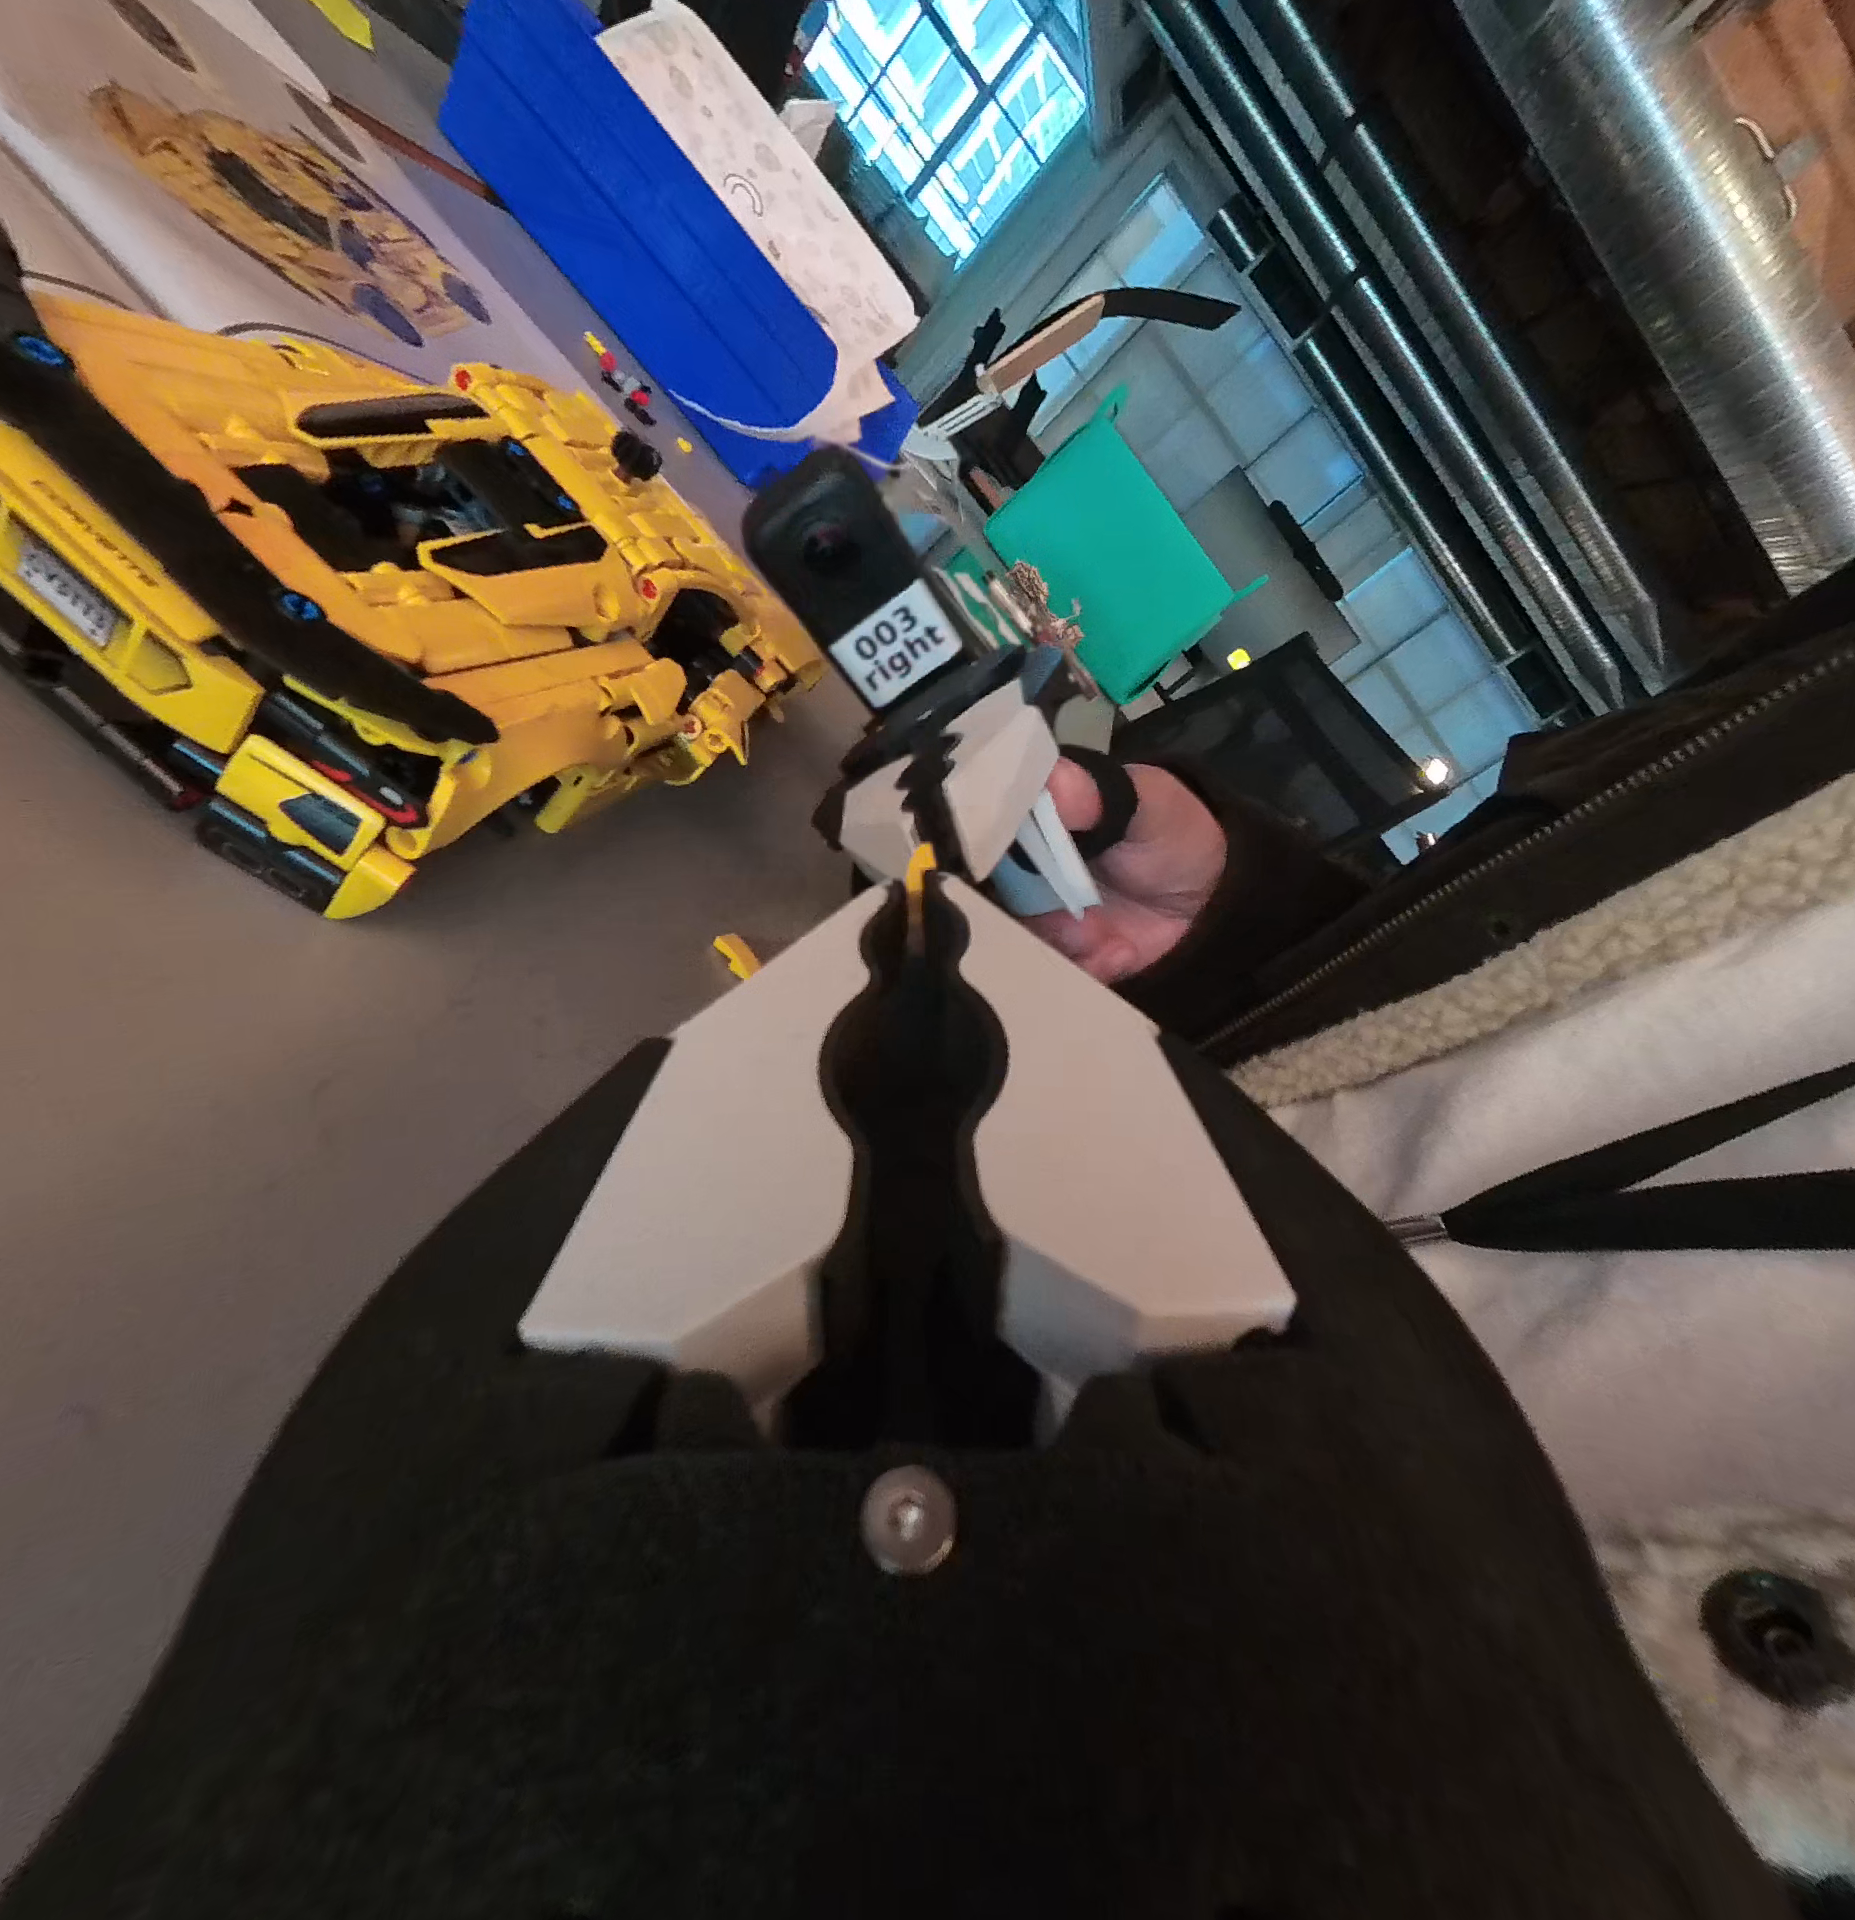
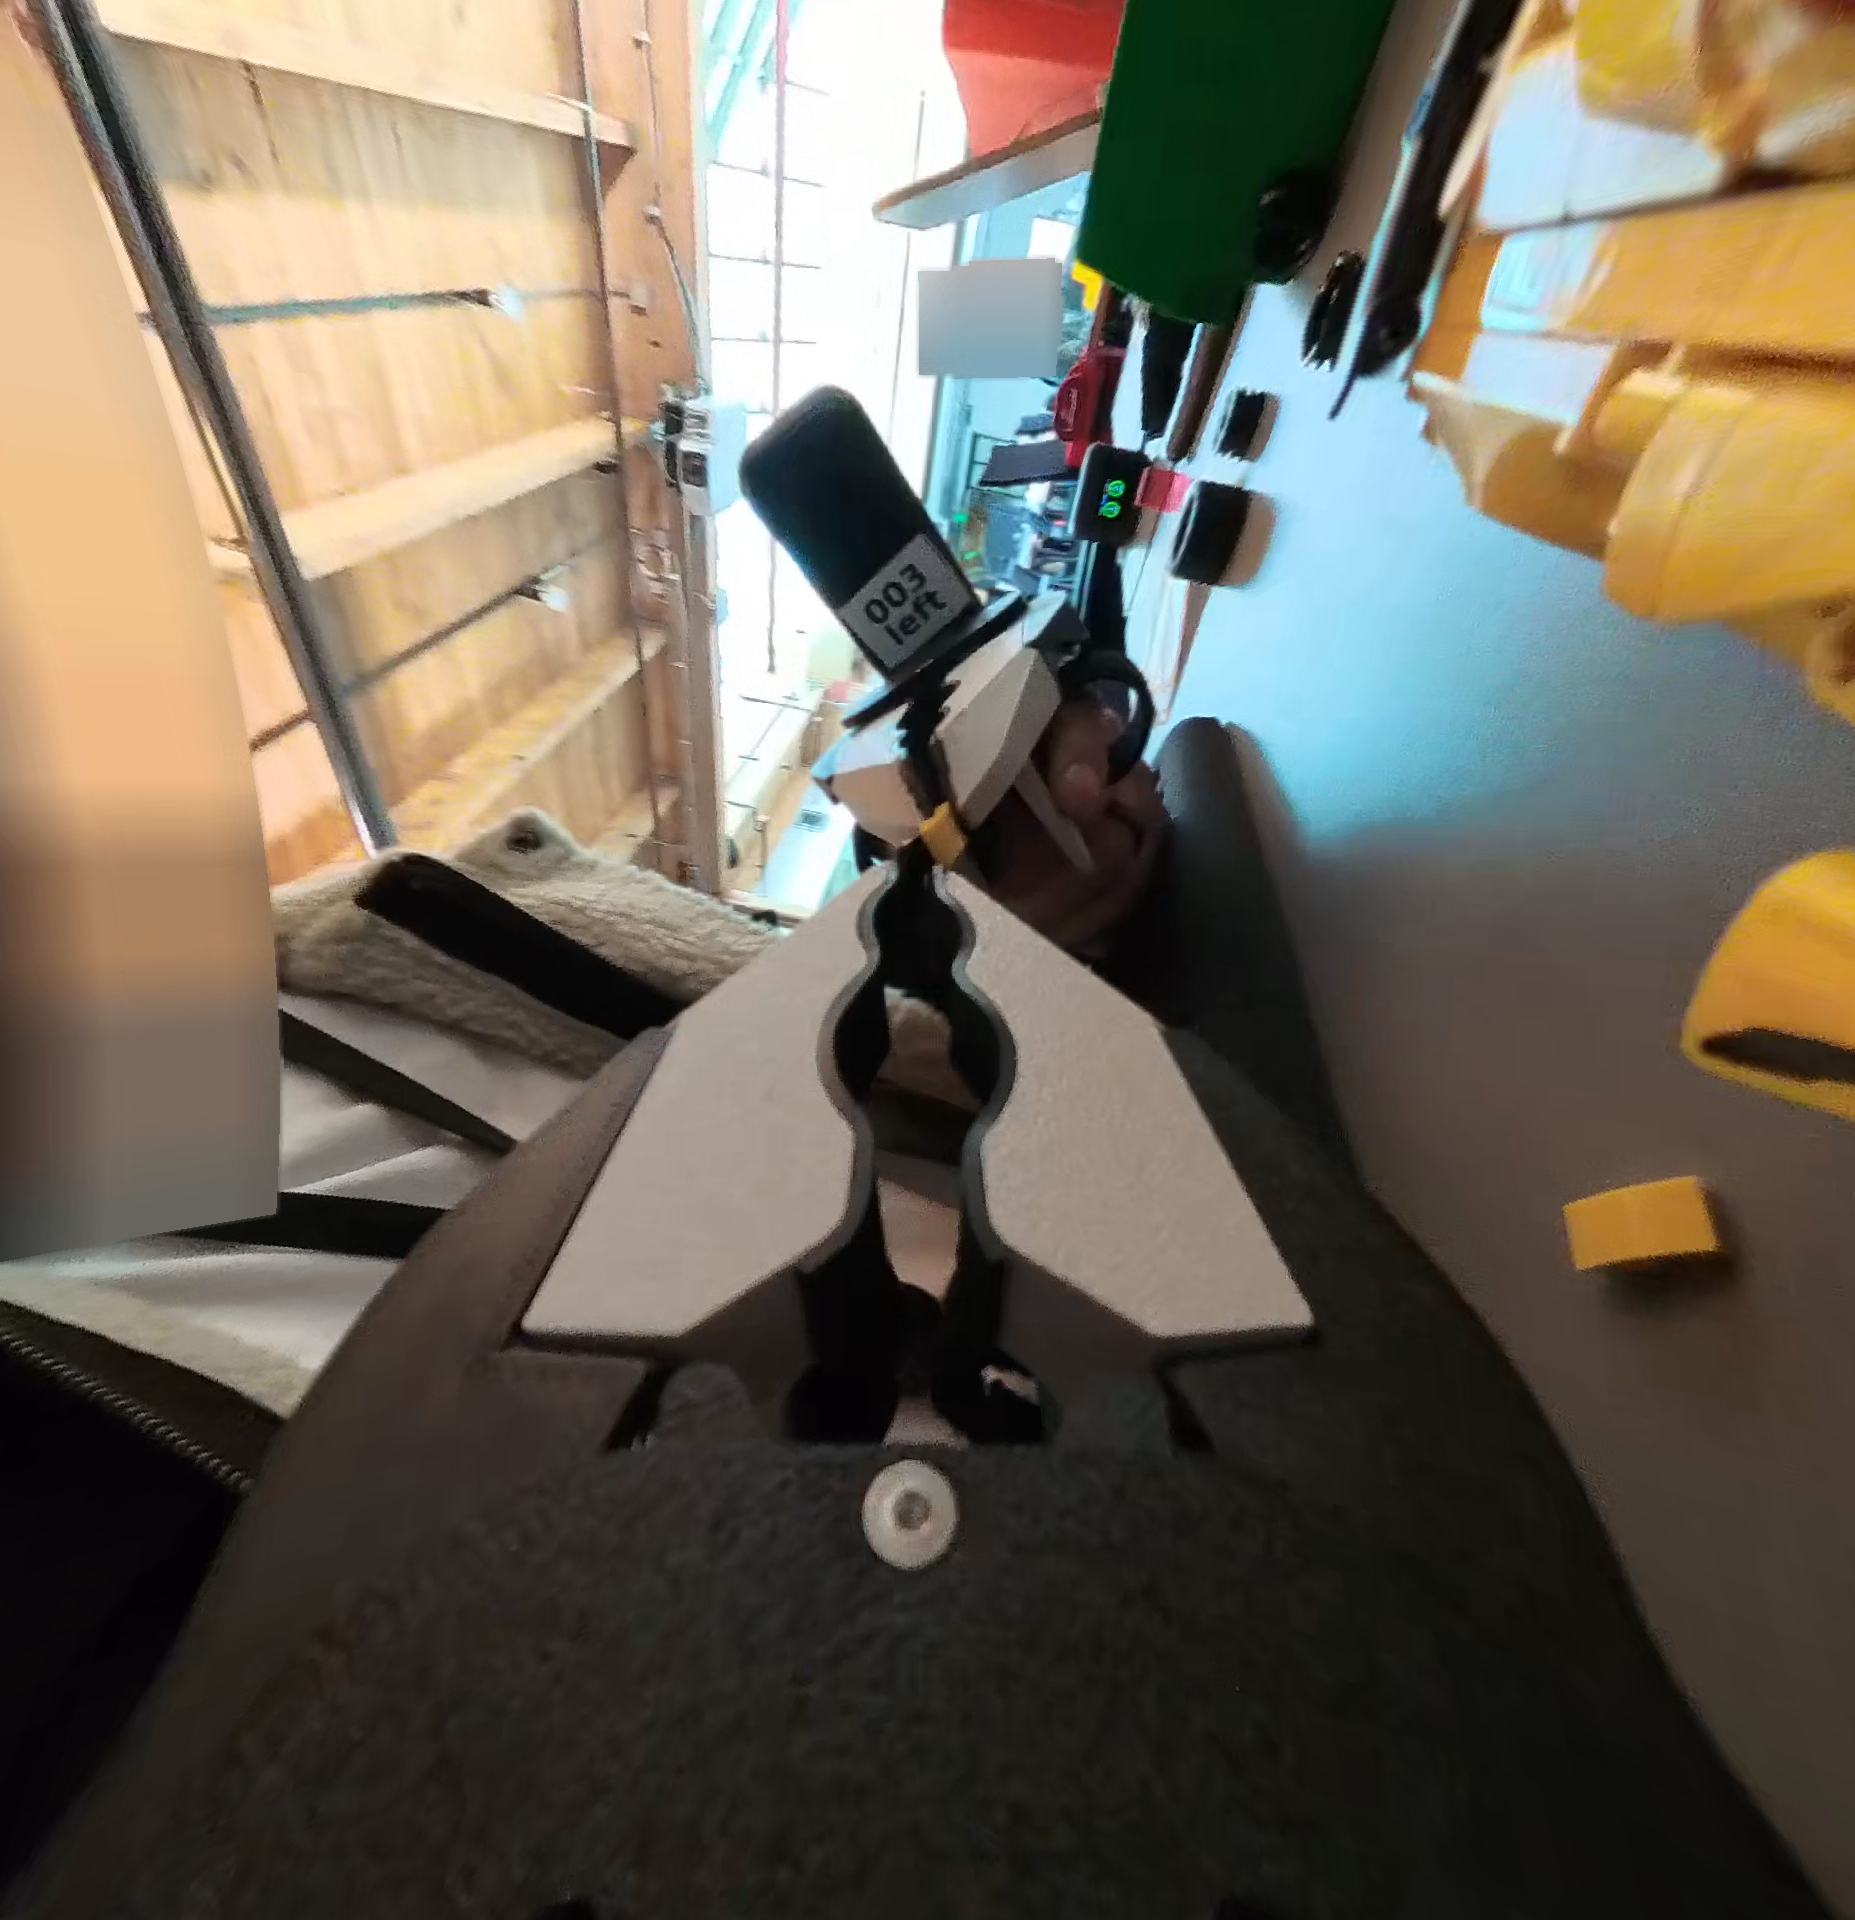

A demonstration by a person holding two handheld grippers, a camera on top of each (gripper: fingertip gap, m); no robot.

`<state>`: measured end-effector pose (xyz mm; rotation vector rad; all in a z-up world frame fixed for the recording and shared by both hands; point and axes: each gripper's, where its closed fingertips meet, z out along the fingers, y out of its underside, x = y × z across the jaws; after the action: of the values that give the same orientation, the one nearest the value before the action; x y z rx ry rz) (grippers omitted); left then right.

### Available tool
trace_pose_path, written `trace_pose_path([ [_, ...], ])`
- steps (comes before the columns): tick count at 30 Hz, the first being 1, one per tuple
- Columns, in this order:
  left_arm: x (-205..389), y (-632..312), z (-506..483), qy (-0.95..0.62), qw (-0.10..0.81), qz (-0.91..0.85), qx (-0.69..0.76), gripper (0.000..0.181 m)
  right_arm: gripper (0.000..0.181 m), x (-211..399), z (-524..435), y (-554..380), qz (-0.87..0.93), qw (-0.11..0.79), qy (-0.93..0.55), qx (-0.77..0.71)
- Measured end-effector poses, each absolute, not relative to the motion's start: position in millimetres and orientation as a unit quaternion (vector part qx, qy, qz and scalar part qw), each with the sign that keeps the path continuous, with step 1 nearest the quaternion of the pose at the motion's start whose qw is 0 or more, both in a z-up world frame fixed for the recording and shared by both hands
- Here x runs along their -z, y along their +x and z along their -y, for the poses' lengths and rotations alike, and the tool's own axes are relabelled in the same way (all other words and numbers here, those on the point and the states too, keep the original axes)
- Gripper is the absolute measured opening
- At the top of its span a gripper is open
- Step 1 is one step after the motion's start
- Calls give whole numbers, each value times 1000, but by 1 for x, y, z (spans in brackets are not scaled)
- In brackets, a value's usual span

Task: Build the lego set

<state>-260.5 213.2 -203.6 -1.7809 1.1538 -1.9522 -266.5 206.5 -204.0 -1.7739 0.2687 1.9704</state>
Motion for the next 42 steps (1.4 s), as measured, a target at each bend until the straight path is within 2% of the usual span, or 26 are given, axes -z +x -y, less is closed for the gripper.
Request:
trace_pose_path([
  [7, 188, -268, -202, -561, 93, -400, 719, 2, 3, 191, -197, -272, -73, 208, -629, -746],
  [17, 177, -265, -197, -528, 104, -402, 741, 3, 4, 180, -194, -268, 56, 341, -727, -593],
  [24, 183, -258, -198, -549, 111, -403, 724, 3, 4, 187, -194, -261, 91, 382, -762, -515],
  [32, 190, -253, -199, -571, 138, -412, 696, 2, 5, 195, -196, -255, 100, 392, -792, -458],
  [42, 192, -251, -198, -577, 153, -418, 685, 3, 4, 199, -196, -250, 73, 382, -788, -477],
])
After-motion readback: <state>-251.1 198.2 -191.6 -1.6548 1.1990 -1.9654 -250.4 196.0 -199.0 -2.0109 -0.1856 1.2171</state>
